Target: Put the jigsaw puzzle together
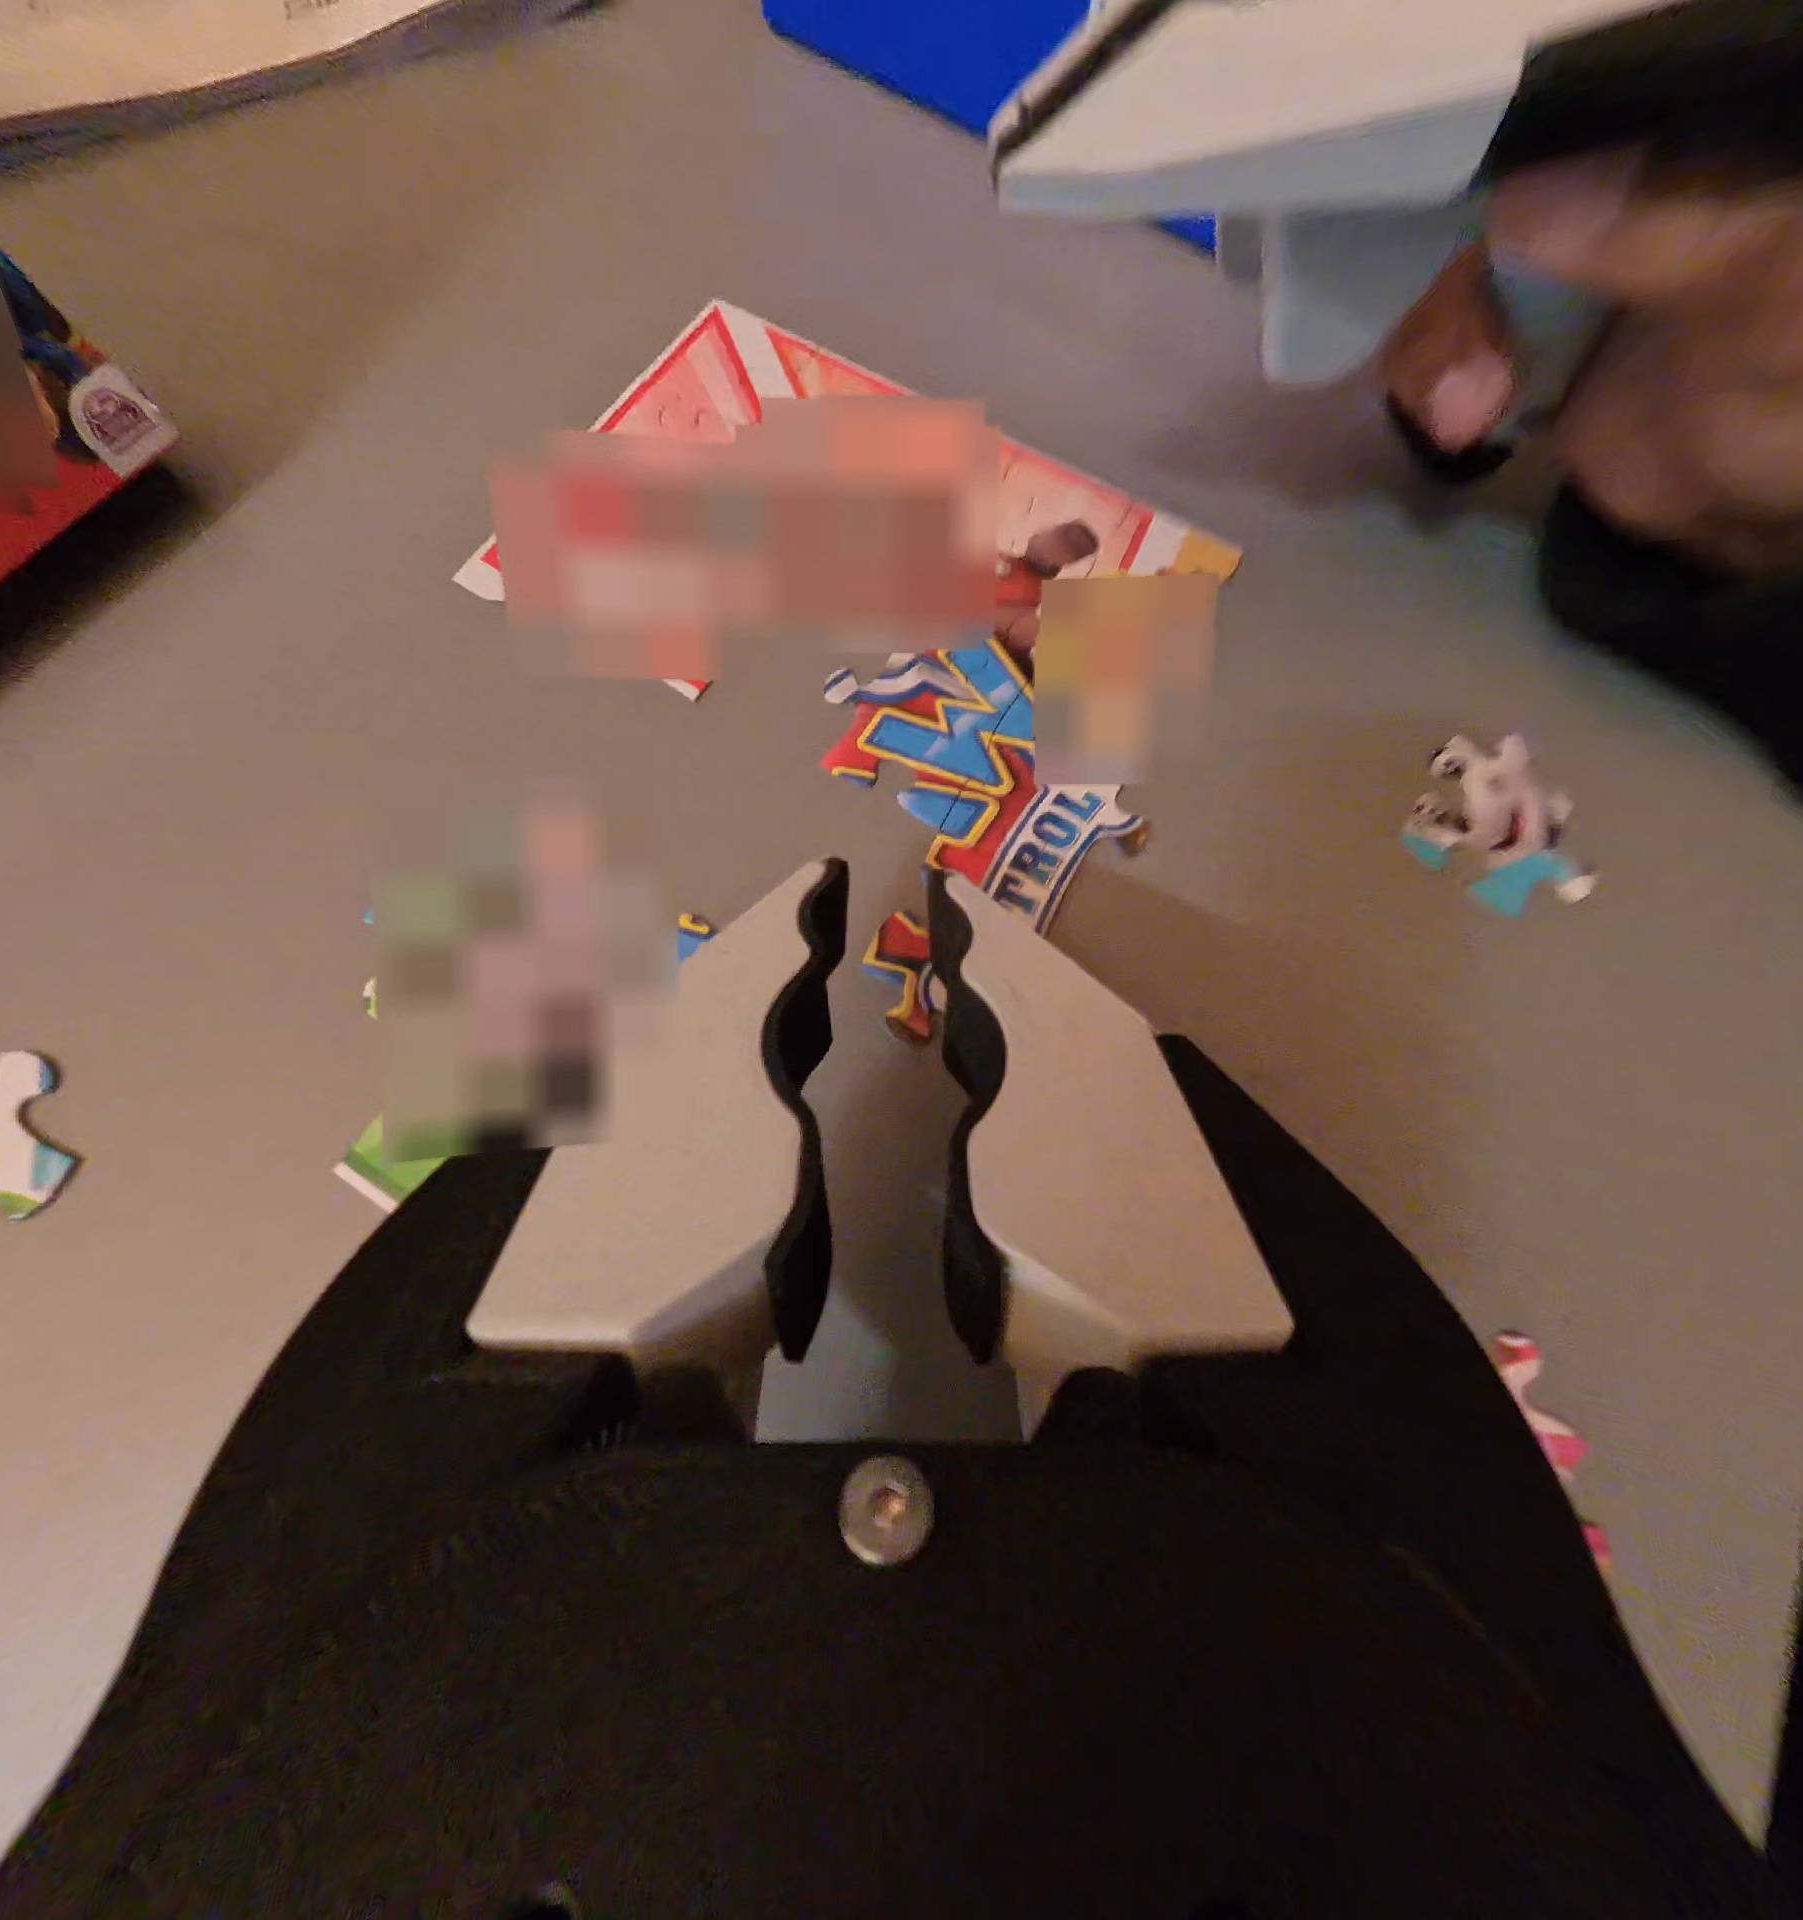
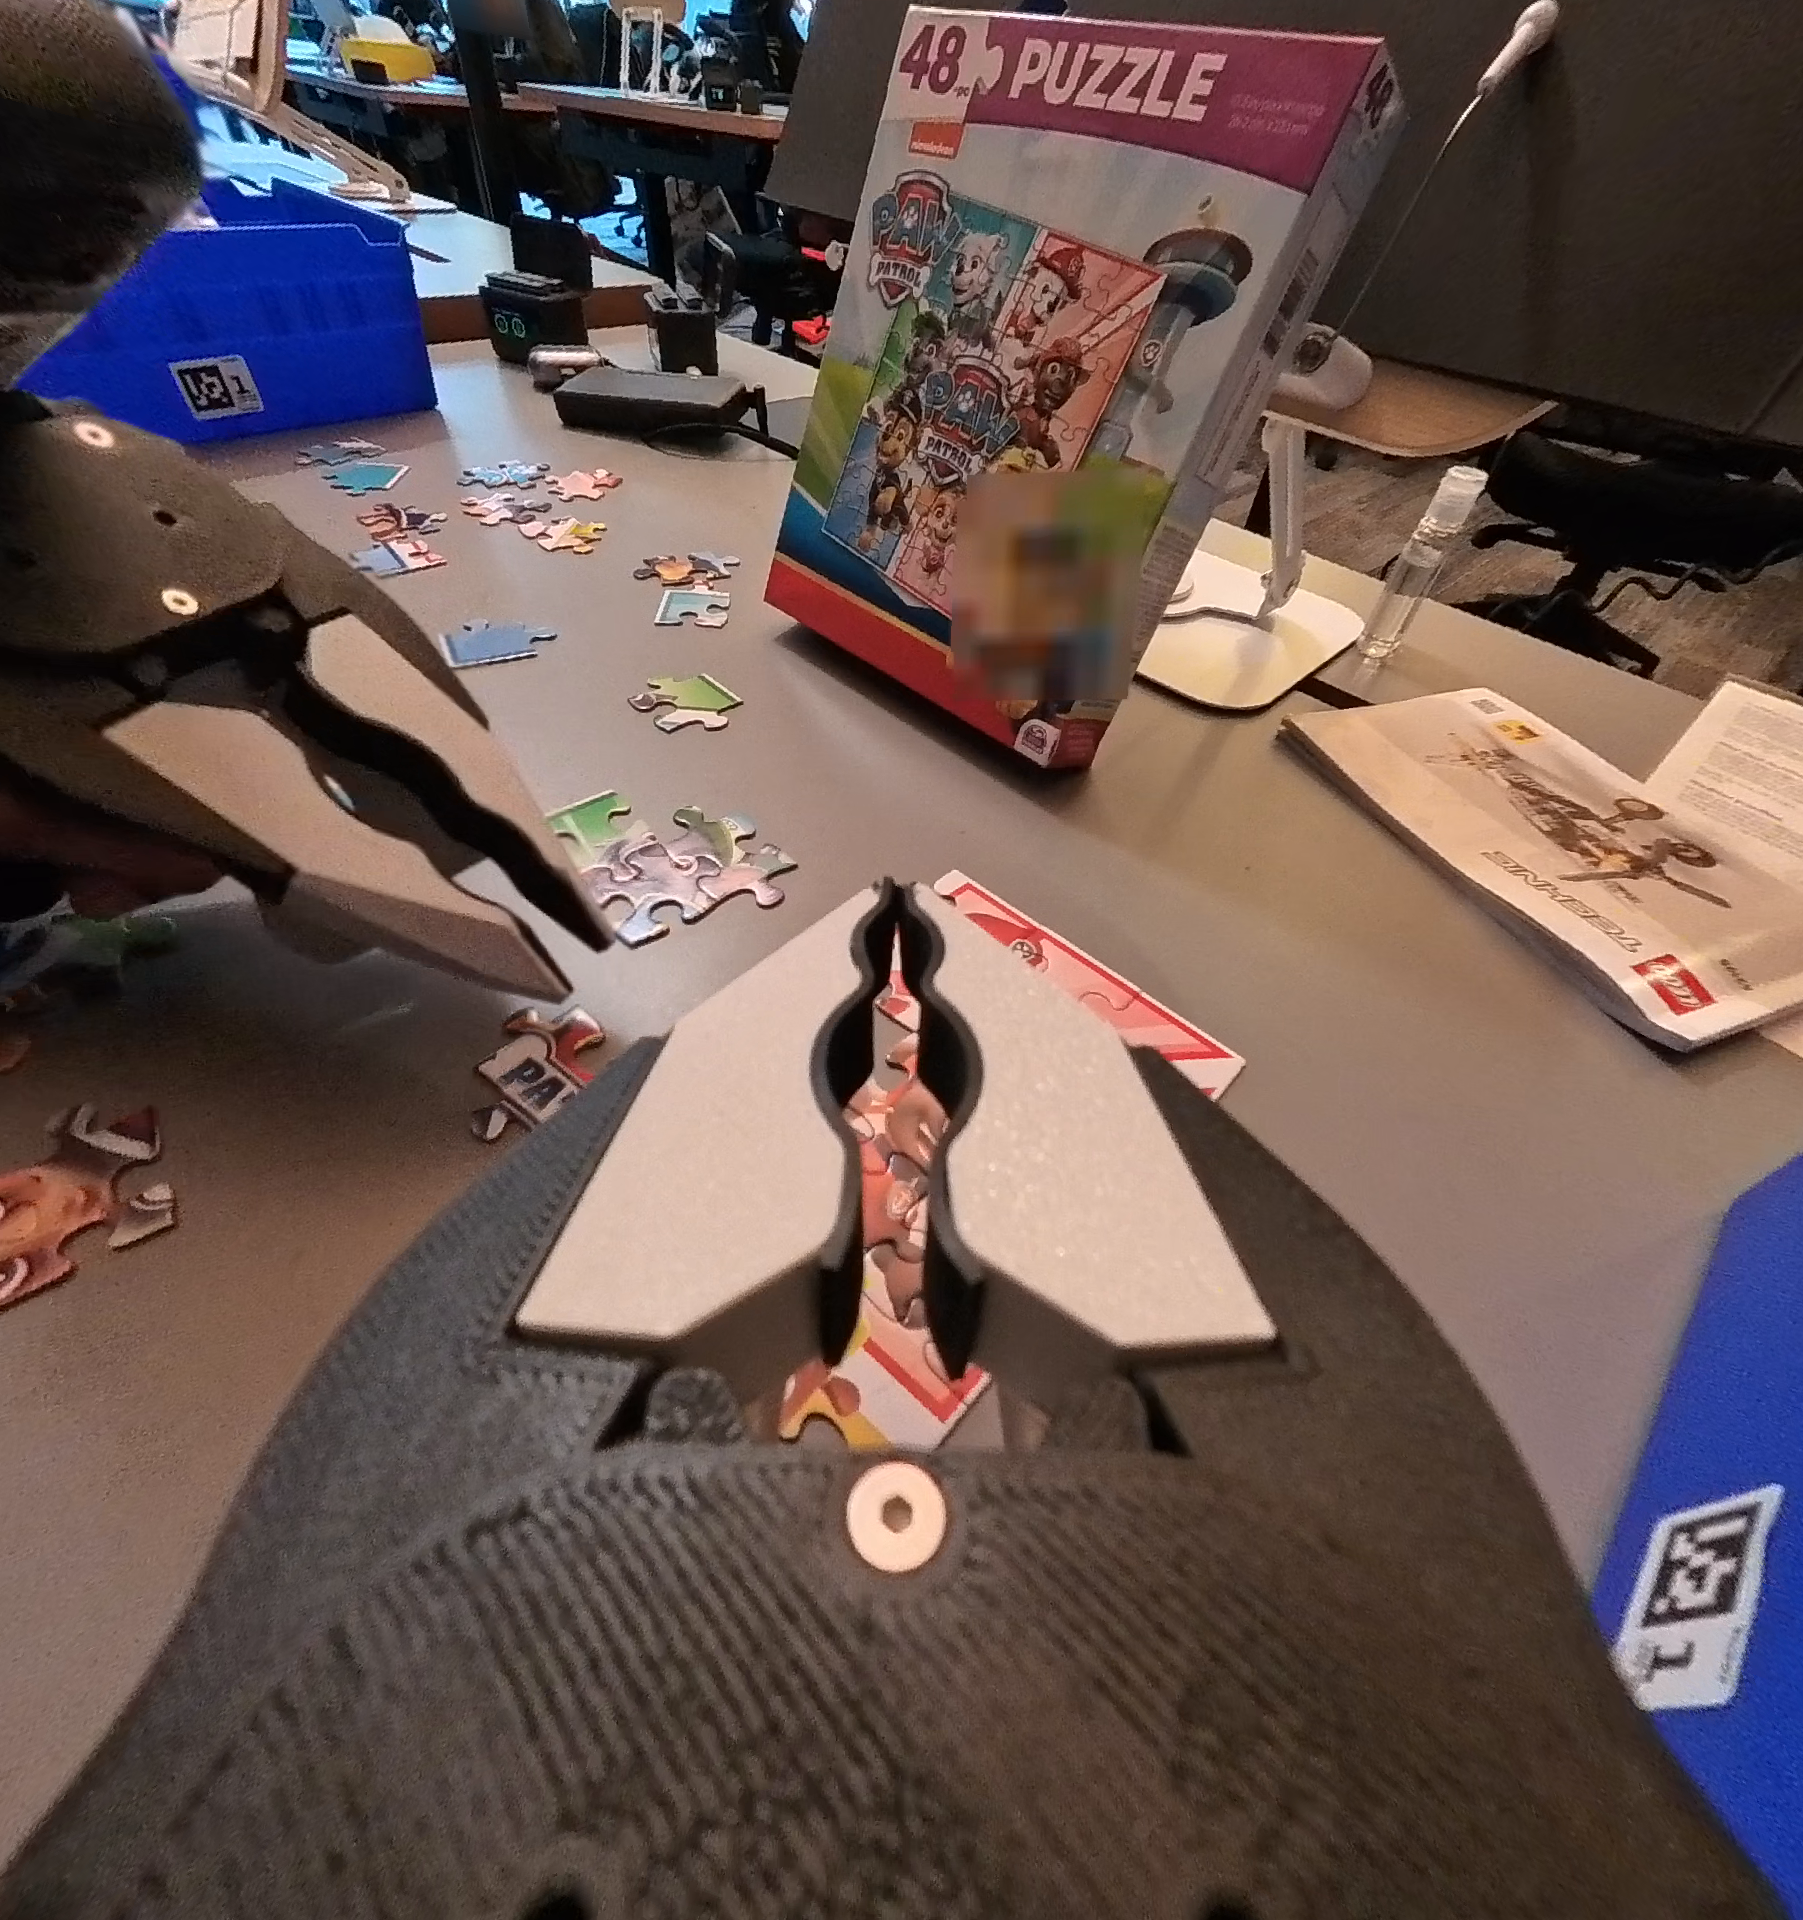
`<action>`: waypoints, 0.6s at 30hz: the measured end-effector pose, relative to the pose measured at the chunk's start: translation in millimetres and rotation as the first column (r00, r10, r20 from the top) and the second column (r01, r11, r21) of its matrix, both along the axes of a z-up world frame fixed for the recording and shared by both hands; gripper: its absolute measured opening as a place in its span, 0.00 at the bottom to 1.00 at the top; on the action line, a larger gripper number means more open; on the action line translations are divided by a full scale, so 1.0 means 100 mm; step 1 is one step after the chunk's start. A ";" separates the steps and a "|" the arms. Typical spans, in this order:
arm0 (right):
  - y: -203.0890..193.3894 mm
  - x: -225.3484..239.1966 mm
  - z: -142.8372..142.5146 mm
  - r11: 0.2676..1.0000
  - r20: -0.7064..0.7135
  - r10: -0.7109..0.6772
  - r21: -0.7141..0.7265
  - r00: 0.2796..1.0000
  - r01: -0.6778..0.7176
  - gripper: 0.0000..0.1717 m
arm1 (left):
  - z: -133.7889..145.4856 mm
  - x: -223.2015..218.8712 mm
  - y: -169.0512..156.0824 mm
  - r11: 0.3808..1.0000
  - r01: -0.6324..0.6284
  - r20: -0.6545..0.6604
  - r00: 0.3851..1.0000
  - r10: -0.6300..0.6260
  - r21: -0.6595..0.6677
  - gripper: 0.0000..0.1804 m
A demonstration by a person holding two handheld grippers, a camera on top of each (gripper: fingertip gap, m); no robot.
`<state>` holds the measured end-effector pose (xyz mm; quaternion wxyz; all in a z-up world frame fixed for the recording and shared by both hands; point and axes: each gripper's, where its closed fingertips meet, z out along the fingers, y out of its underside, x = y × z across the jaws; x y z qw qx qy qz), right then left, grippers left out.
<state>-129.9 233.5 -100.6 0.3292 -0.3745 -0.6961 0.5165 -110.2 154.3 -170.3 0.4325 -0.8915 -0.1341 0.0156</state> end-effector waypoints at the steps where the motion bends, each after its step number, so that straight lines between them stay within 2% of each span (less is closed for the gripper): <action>1: 0.00 0.00 -0.01 1.000 0.002 0.000 0.002 1.000 0.000 0.00 | -0.03 0.02 0.01 1.000 0.013 -0.028 1.000 -0.014 -0.024 0.06; 5: -0.02 0.00 -0.02 1.000 0.005 0.002 0.016 1.000 -0.002 0.00 | -0.09 0.20 0.06 0.994 0.106 0.022 0.994 -0.105 -0.038 0.02; 9: -0.02 0.00 -0.03 1.000 0.007 0.003 0.026 1.000 -0.003 0.00 | -0.23 0.25 0.05 0.985 0.129 0.020 0.992 -0.128 -0.112 0.03; 14: -0.02 0.00 -0.03 1.000 0.007 0.002 0.022 1.000 -0.002 0.00 | -0.22 0.29 0.06 0.984 0.145 0.032 0.989 -0.142 -0.102 0.02; 18: -0.02 0.00 -0.02 1.000 0.005 0.002 0.018 1.000 -0.002 0.00 | -0.11 0.25 0.08 0.991 0.127 0.025 0.992 -0.126 -0.044 0.05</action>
